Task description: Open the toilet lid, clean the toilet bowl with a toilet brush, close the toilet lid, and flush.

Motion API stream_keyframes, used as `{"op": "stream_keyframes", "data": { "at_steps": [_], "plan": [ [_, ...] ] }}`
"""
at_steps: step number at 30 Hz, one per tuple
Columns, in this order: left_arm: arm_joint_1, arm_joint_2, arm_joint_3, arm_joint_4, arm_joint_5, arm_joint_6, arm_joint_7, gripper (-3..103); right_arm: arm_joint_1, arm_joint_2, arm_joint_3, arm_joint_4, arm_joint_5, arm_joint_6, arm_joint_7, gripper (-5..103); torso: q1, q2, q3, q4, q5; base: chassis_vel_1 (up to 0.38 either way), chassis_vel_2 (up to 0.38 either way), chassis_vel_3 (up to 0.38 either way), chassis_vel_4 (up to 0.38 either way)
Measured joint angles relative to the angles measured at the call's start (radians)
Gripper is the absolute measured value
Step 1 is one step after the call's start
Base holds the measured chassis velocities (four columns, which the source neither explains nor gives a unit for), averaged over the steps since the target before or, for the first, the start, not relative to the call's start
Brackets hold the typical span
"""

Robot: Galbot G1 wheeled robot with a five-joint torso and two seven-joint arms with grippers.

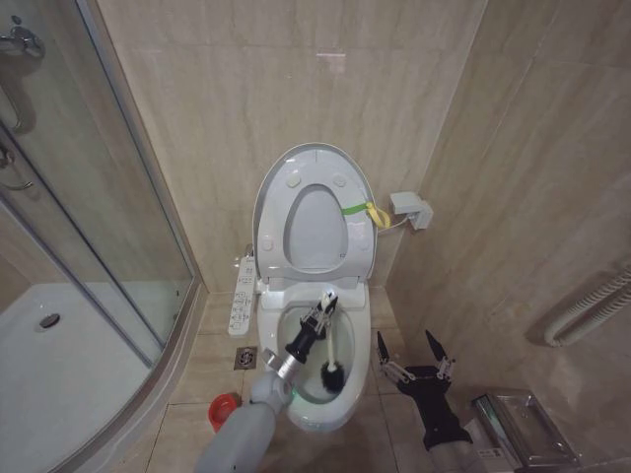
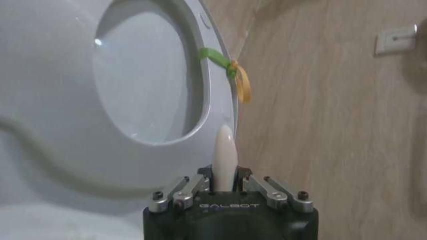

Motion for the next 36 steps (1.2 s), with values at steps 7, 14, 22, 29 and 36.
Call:
{"op": "stream_keyframes", "data": {
  "at_steps": [7, 14, 22, 29, 36],
  "plan": [
    [0.003, 0.035, -0.018, -0.008, 0.018, -0.017, 0.016, 22, 0.000, 0.000, 0.000, 0.000, 0.000, 0.000, 0.000, 100, 0.000, 0.000, 0.000, 0.0001, -0.0003, 0.000, 0.000, 0.000, 0.000],
    [0.019, 0.114, -0.021, -0.164, 0.080, 0.022, -0.020, 22, 0.000, 0.000, 0.000, 0.000, 0.000, 0.000, 0.000, 100, 0.000, 0.000, 0.000, -0.0006, -0.0003, 0.000, 0.000, 0.000, 0.000],
    [0.148, 0.156, -0.049, -0.275, 0.090, 0.040, -0.024, 22, 0.000, 0.000, 0.000, 0.000, 0.000, 0.000, 0.000, 100, 0.000, 0.000, 0.000, -0.0003, -0.0004, 0.000, 0.000, 0.000, 0.000],
    [0.275, 0.197, -0.091, -0.373, 0.101, 0.052, -0.028, 22, 0.000, 0.000, 0.000, 0.000, 0.000, 0.000, 0.000, 100, 0.000, 0.000, 0.000, -0.0001, -0.0003, 0.000, 0.000, 0.000, 0.000],
    [0.362, 0.221, -0.136, -0.428, 0.101, 0.053, -0.036, 22, 0.000, 0.000, 0.000, 0.000, 0.000, 0.000, 0.000, 100, 0.000, 0.000, 0.000, -0.0003, -0.0003, 0.000, 0.000, 0.000, 0.000]
  ]
}}
